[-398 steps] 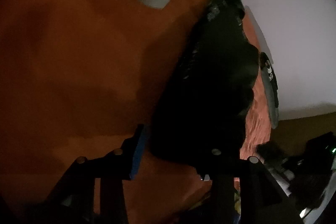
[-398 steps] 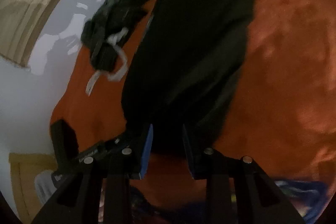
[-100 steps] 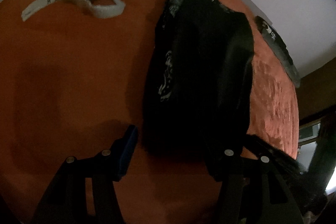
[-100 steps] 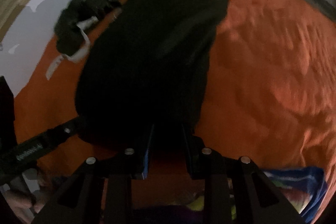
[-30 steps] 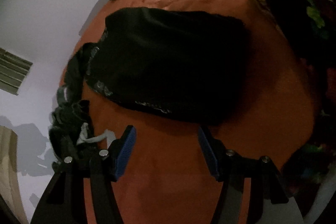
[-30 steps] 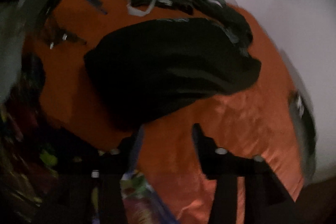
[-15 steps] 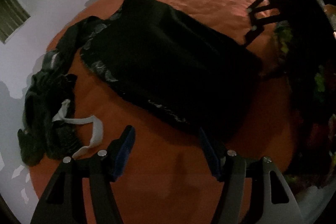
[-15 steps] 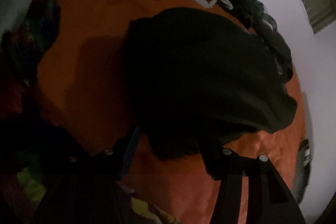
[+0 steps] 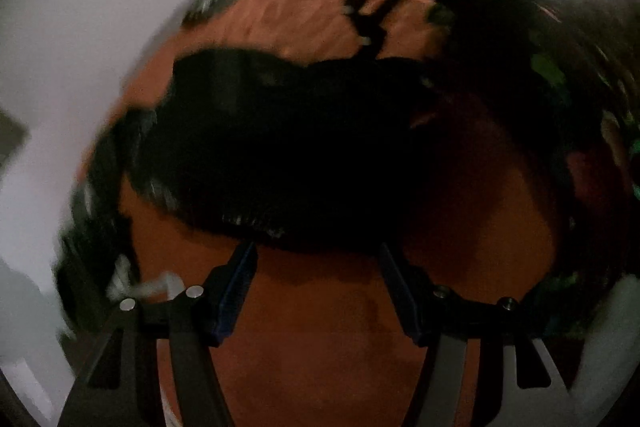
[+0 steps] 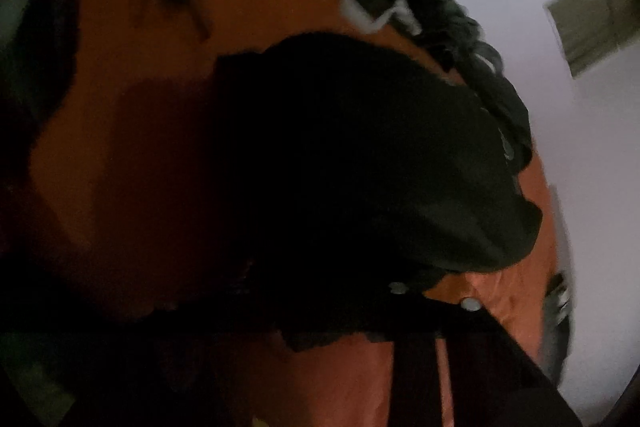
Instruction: Fold clothes
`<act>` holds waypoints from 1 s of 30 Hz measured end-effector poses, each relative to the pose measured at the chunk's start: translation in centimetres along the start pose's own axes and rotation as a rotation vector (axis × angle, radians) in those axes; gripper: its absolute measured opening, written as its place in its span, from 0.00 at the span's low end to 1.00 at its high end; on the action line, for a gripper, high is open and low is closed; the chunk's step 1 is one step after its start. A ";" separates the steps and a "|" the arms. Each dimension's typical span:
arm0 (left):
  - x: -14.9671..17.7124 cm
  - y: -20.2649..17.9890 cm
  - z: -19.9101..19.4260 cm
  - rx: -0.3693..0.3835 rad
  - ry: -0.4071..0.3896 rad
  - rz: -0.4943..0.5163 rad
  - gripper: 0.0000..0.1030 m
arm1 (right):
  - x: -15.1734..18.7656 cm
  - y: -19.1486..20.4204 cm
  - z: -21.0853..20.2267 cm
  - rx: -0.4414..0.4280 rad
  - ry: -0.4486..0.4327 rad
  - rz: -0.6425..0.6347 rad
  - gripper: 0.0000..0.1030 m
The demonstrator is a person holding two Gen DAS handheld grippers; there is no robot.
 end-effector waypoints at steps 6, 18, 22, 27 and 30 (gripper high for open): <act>-2.4 0.0 -0.8 -0.179 -0.125 0.070 0.63 | -1.6 -6.5 -4.5 -0.139 -0.053 0.306 0.16; -2.8 -1.7 2.0 -0.289 -0.107 0.218 0.63 | -3.2 -7.4 -6.2 -0.183 -0.044 0.362 0.14; -0.5 -4.3 3.0 -0.255 -0.020 0.391 0.63 | -2.3 -4.9 -4.7 -0.122 0.030 0.216 0.14; -0.1 -3.6 1.4 -0.232 0.011 0.382 0.63 | -0.3 -0.7 -1.7 -0.145 0.159 0.138 0.20; -1.6 -2.9 0.1 -0.236 -0.038 0.330 0.63 | 0.2 -0.5 -1.1 -0.152 0.172 0.167 0.20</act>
Point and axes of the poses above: each gripper's, at about its wrist camera, not at the fingertips, and z roughly the way its jaws point, y to its left, x to its underside, the point moved 9 cm from there along z, roughly the way its jaws point, and after that the axes turned 3 degrees about x, right-handed, at the moved point
